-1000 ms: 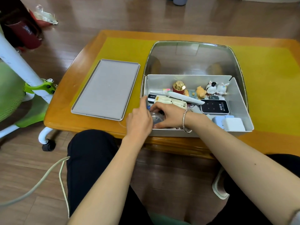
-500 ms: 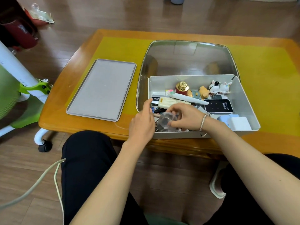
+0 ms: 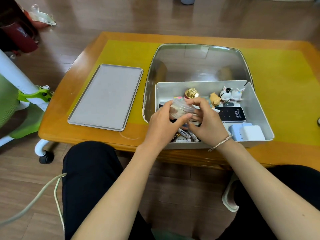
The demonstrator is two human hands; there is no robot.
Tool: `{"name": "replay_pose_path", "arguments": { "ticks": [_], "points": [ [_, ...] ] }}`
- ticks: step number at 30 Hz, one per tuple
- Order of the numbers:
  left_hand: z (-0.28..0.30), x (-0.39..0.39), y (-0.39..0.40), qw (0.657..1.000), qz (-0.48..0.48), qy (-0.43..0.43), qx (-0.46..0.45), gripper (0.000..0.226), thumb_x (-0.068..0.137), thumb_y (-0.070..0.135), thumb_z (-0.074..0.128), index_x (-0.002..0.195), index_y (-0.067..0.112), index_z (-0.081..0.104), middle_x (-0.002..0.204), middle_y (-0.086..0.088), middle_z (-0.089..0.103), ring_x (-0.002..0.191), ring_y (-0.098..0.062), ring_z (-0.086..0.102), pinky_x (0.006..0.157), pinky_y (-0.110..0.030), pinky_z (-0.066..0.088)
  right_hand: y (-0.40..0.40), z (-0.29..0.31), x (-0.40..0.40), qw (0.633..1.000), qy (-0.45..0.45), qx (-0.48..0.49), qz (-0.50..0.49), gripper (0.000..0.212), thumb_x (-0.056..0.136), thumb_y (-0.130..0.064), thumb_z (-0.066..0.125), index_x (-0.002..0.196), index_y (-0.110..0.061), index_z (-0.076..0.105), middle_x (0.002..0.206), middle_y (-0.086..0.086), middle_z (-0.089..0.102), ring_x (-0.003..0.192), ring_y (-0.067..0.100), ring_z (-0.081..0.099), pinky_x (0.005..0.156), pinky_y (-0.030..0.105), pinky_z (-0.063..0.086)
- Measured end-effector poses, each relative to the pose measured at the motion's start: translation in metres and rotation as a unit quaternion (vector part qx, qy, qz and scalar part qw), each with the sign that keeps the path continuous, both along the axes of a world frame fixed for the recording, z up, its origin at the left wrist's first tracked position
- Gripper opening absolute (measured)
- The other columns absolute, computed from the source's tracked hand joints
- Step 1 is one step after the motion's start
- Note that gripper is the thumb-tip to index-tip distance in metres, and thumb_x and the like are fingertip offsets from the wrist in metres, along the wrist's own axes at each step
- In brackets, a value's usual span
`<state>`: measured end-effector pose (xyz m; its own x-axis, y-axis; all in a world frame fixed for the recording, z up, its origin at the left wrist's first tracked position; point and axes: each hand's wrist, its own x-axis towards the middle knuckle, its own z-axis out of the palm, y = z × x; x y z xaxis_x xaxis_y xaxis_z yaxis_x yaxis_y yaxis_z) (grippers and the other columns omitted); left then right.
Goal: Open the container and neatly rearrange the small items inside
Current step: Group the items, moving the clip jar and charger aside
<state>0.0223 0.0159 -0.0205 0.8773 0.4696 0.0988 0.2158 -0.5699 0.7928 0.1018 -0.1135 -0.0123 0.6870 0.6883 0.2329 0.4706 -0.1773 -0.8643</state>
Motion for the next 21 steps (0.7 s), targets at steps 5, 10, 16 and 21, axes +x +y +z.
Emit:
{"name": "replay_pose_path", "arguments": {
  "ticks": [5,10,16,21],
  "points": [
    [-0.006,0.001,0.004,0.994,-0.007,-0.087,0.069,0.069,0.075,0.035,0.078,0.134,0.018,0.046,0.119,0.003,0.046,0.099,0.001,0.043,0.080,-0.002,0.038,-0.005,-0.006,0.005,0.991,0.126,0.031,-0.008,0.045,0.088,0.012,0.042,0.128,-0.009,0.049,0.115,-0.005,0.058,0.089,-0.001,0.065,0.070,0.018,0.055],
    [-0.012,0.004,0.000,0.989,-0.034,-0.102,0.100,0.069,0.073,0.028,0.081,0.132,0.014,0.047,0.120,-0.002,0.049,0.099,0.004,0.042,0.083,-0.015,0.047,-0.001,-0.002,0.012,0.989,0.073,-0.036,-0.121,0.036,0.096,-0.047,0.040,0.106,-0.023,0.066,0.081,-0.012,0.065,0.058,0.002,0.064,0.050,0.018,0.050],
    [-0.015,0.005,-0.003,0.990,-0.042,-0.079,0.106,0.066,0.070,0.041,0.080,0.121,0.013,0.049,0.115,0.001,0.056,0.095,-0.003,0.051,0.076,-0.018,0.050,0.013,0.001,0.022,0.973,-0.015,-0.208,-0.093,0.068,0.088,-0.067,0.032,0.046,-0.015,0.043,0.039,-0.004,0.043,0.046,0.012,0.048,0.055,0.034,0.040],
    [-0.013,0.004,0.001,0.997,-0.036,-0.064,0.036,0.070,0.066,0.060,0.070,0.120,0.019,0.053,0.107,0.011,0.058,0.087,-0.001,0.056,0.074,-0.019,0.054,0.007,-0.001,0.018,0.986,0.055,-0.150,-0.052,0.038,0.093,-0.050,0.043,0.104,-0.019,0.060,0.080,-0.001,0.060,0.071,0.011,0.056,0.060,0.024,0.043]
  ]
}}
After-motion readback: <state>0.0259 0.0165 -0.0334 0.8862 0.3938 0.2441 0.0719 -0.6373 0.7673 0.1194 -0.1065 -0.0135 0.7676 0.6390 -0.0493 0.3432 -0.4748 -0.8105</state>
